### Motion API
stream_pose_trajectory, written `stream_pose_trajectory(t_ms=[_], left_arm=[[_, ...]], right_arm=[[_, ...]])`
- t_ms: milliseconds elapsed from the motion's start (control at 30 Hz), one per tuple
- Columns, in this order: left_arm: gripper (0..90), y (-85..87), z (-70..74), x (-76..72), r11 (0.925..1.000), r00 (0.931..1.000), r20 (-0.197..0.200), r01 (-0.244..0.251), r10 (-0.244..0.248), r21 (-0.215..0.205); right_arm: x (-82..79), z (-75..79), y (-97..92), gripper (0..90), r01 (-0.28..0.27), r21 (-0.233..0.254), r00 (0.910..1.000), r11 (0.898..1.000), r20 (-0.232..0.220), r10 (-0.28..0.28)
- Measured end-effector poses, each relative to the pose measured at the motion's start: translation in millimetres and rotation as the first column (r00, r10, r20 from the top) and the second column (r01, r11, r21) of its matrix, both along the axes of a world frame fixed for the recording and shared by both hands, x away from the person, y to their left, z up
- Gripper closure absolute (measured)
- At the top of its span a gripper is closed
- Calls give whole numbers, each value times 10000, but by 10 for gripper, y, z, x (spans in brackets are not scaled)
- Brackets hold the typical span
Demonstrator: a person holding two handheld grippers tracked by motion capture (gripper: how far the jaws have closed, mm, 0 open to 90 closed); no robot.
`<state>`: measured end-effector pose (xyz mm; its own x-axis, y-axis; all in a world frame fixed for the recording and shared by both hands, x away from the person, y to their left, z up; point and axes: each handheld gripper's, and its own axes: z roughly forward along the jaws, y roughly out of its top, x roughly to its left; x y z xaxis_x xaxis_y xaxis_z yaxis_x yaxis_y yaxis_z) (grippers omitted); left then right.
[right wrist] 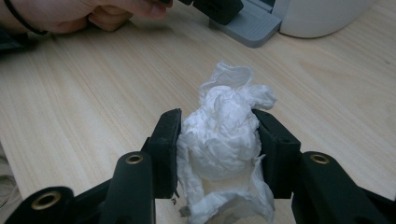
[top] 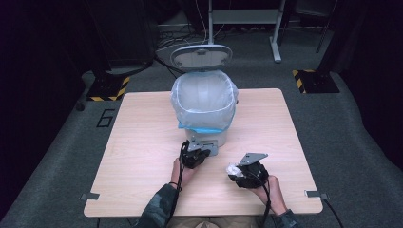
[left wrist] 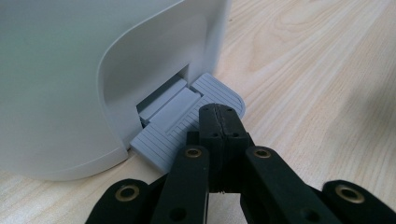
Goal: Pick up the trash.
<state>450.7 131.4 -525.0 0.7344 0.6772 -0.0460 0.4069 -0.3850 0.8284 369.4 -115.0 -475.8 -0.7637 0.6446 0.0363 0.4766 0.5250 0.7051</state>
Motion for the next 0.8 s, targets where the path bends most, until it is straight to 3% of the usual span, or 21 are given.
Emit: stream_pose_trajectory(t_ms=[100, 400, 533, 800], left_arm=[[899, -4, -3, 1, 9998, 10000, -29, 32, -33, -183], [898, 13, 0, 11, 9999, 9999, -115, 38, -39, -97], [898, 2, -5, 11, 9991, 9998, -188, -20, 12, -418], [898, 16, -2, 18, 9996, 9997, -243, 27, -34, -290]], right_arm=[[12, 45, -15, 559, -35, 60, 10000, 10000, -33, 35], [64, 220, -50, 569, -205, 250, 9997, 9995, -130, 208], [87, 325, -79, 569, -224, 404, 9996, 9989, -142, 230], [112, 452, -175, 570, -207, 766, 9991, 9968, -346, 235]])
